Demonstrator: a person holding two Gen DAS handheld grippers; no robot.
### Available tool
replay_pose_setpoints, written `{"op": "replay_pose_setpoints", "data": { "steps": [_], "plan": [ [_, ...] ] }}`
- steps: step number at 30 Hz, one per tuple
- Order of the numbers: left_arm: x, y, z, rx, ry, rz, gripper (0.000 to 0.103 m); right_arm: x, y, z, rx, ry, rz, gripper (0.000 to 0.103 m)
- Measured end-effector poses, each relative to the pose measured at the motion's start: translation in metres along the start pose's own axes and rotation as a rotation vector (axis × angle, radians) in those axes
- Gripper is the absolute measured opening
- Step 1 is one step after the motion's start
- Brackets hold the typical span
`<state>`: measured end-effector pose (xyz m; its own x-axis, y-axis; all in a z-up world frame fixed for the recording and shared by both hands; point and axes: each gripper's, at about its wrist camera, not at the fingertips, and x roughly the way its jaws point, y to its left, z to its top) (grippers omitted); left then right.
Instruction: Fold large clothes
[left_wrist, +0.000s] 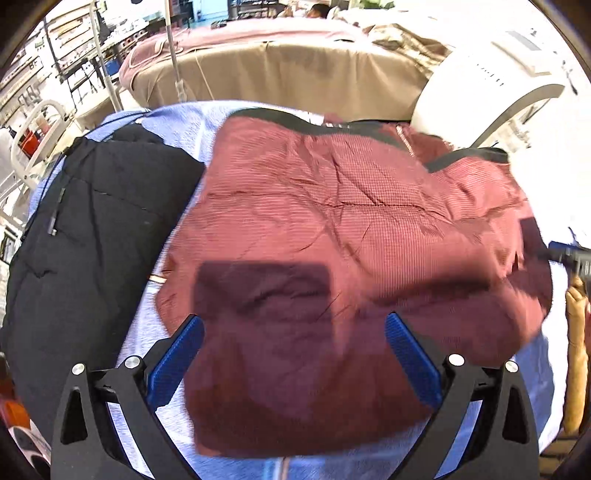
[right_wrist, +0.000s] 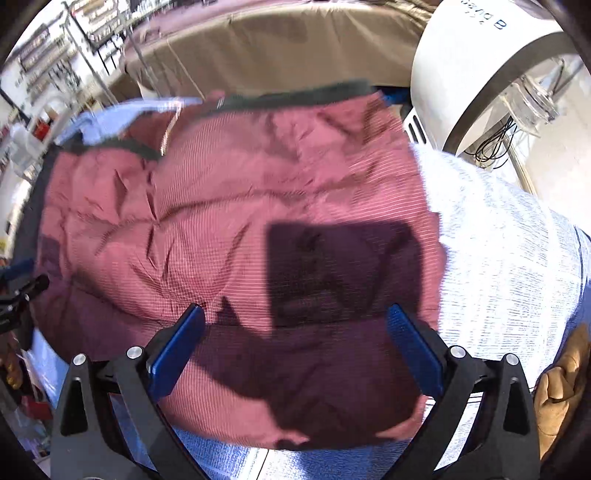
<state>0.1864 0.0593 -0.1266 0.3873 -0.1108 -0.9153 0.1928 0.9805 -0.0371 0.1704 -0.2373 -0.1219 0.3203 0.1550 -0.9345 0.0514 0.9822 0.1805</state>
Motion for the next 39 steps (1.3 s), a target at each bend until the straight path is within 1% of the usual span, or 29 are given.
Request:
{"op": "replay_pose_setpoints", "data": {
  "steps": [1, 2, 4, 6, 9, 12, 15, 17, 19, 22, 24, 27, 30, 32, 33, 34, 35, 36, 37, 39],
  "plan": [
    [-0.002, 0.008, -0.003, 0.002, 0.005, -0.01, 0.097, -0.006, -0.011, 0.001, 0.015, -0.01, 0.002, 0.097],
    [-0.003, 0.016, -0.006, 0.0, 0.016, -0.017, 0.097, -0.011, -0.031, 0.003, 0.041, -0.008, 0.005, 0.097],
    [0.0, 0.036, -0.011, -0.022, 0.043, -0.031, 0.097, -0.01, -0.061, 0.006, 0.095, 0.016, 0.024, 0.097],
    [0.007, 0.055, -0.011, -0.048, 0.059, -0.033, 0.097, -0.006, -0.084, 0.003, 0.14, 0.036, 0.044, 0.097],
    [0.019, 0.072, -0.016, -0.087, 0.076, -0.088, 0.097, 0.009, -0.111, -0.001, 0.199, 0.071, 0.107, 0.097],
    [0.039, 0.086, -0.015, -0.128, 0.113, -0.146, 0.097, 0.031, -0.129, 0.001, 0.264, 0.111, 0.217, 0.097],
    [0.061, 0.096, -0.013, -0.182, 0.135, -0.198, 0.098, 0.054, -0.132, 0.004, 0.271, 0.165, 0.321, 0.097],
    [0.074, 0.103, -0.011, -0.235, 0.144, -0.234, 0.098, 0.072, -0.129, 0.006, 0.262, 0.201, 0.328, 0.097],
    [0.086, 0.111, -0.009, -0.307, 0.147, -0.27, 0.098, 0.085, -0.13, 0.004, 0.28, 0.214, 0.353, 0.097],
    [0.097, 0.115, -0.009, -0.372, 0.152, -0.314, 0.098, 0.092, -0.122, 0.007, 0.264, 0.173, 0.366, 0.097],
    [0.104, 0.116, -0.009, -0.389, 0.155, -0.336, 0.098, 0.092, -0.112, 0.008, 0.232, 0.157, 0.369, 0.098],
    [0.107, 0.119, -0.01, -0.401, 0.152, -0.343, 0.098, 0.099, -0.097, 0.012, 0.203, 0.149, 0.37, 0.098],
    [0.108, 0.12, -0.01, -0.439, 0.152, -0.339, 0.098, 0.102, -0.091, 0.013, 0.217, 0.145, 0.354, 0.098],
    [0.107, 0.116, -0.01, -0.449, 0.145, -0.335, 0.098, 0.101, -0.088, 0.016, 0.24, 0.137, 0.352, 0.092],
    [0.105, 0.116, -0.01, -0.449, 0.141, -0.332, 0.095, 0.1, -0.083, 0.017, 0.244, 0.132, 0.358, 0.079],
    [0.101, 0.116, -0.01, -0.458, 0.133, -0.336, 0.088, 0.097, -0.081, 0.016, 0.256, 0.13, 0.368, 0.068],
    [0.1, 0.112, -0.008, -0.469, 0.129, -0.345, 0.084, 0.092, -0.078, 0.016, 0.264, 0.125, 0.363, 0.062],
    [0.096, 0.11, -0.009, -0.484, 0.124, -0.357, 0.076, 0.086, -0.079, 0.014, 0.262, 0.122, 0.354, 0.051],
    [0.092, 0.108, -0.009, -0.49, 0.118, -0.359, 0.072, 0.079, -0.082, 0.011, 0.258, 0.117, 0.351, 0.042],
    [0.079, 0.101, -0.01, -0.474, 0.099, -0.353, 0.054, 0.066, -0.076, 0.008, 0.264, 0.107, 0.354, 0.034]
  ]
}}
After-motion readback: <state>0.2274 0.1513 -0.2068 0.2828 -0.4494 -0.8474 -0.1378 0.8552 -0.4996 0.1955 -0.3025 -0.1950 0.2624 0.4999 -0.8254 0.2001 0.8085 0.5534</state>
